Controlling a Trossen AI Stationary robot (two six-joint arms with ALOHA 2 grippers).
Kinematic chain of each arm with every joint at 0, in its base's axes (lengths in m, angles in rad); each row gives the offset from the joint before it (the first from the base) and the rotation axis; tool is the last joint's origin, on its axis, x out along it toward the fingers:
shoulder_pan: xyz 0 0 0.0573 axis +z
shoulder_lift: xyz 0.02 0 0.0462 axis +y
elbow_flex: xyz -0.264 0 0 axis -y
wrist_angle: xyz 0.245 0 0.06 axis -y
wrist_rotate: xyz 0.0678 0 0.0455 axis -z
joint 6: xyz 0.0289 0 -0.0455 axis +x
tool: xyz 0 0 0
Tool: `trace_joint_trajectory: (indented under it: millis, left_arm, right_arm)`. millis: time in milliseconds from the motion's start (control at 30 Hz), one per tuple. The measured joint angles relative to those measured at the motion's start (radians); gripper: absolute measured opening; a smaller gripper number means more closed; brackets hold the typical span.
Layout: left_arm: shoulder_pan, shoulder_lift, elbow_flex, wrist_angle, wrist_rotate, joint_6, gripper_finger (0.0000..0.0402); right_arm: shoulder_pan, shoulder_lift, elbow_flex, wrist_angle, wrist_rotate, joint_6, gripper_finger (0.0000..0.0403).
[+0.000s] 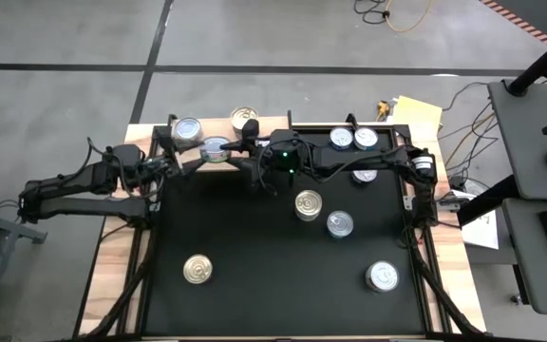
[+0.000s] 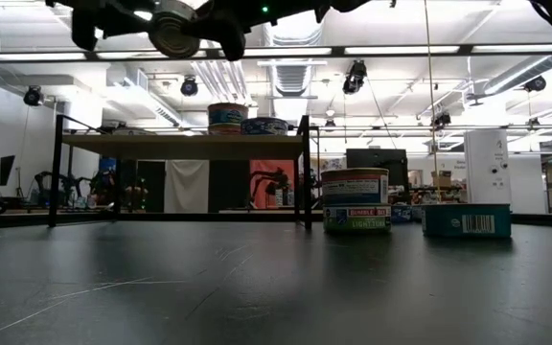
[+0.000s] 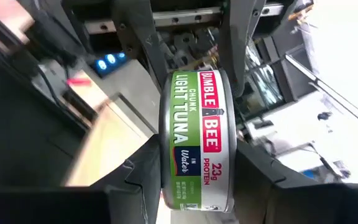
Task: Stack canned seafood by type on shelf
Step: Stack the green/white tuna can on top of the other green/white tuna can on the shelf
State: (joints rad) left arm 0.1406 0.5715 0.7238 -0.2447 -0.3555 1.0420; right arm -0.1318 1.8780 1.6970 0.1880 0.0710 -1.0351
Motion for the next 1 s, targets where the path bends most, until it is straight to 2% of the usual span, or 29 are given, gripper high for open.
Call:
trace_joint_trajectory:
  millis: [67,167,233,400,667,1000]
  left_arm:
    - [0.000,0.001,0.000,0.008,-0.048,-0.013,0.0236]
    - [0.000,-0.001,0.000,0.009,-0.056,-0.010,0.0257]
    - [0.000,-0.001,0.000,0.008,-0.055,-0.011,0.0264]
    - [0.000,0.024,0.000,0.030,-0.054,-0.011,0.0266]
    - [0.000,0.114,0.000,0.061,-0.054,0.026,0.0244]
    - [0.000,0.135,0.000,0.080,-0.054,0.046,0.0178]
  right_arm:
    - [0.000,-0.012,0.000,-0.014,0.021,-0.017,0.0137]
    - [0.000,-0.029,0.000,-0.024,0.063,-0.045,0.0137]
    - [0.000,-0.038,0.000,-0.041,0.092,-0.057,0.0137]
    - [0.000,-0.044,0.000,-0.087,0.089,-0.062,0.0137]
    - [0.000,-0.044,0.000,-0.115,0.088,-0.063,0.0137]
    - [0.000,-0.044,0.000,-0.139,0.088,-0.066,0.0137]
